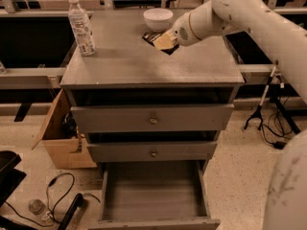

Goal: Place rxbar chocolate into bottom drawer

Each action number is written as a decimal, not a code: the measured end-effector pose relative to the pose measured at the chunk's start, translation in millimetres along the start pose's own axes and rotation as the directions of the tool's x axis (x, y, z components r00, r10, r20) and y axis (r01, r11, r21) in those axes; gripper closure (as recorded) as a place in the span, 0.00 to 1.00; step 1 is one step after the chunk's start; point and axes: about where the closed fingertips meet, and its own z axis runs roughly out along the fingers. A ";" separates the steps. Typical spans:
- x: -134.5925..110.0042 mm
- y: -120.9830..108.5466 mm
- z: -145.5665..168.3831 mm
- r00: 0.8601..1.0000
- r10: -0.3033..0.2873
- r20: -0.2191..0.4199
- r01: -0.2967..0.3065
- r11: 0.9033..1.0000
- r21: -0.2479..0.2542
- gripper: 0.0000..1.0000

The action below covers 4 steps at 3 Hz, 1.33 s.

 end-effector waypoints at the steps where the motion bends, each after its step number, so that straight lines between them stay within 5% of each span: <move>1: 42.3 -12.9 -66.9 0.998 -0.031 -0.054 0.034 0.998 0.054 1.00; 2: 137.7 -12.1 -156.6 0.994 -0.017 -0.108 0.024 0.997 0.069 1.00; 3: 212.0 2.8 -207.0 0.992 0.047 -0.121 -0.039 0.997 0.065 1.00; 4: 289.1 9.8 -221.0 0.987 0.135 -0.082 -0.133 0.991 0.031 1.00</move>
Offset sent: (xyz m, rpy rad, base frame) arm -0.1861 -0.2805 -0.0436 -0.1569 0.0617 -0.0941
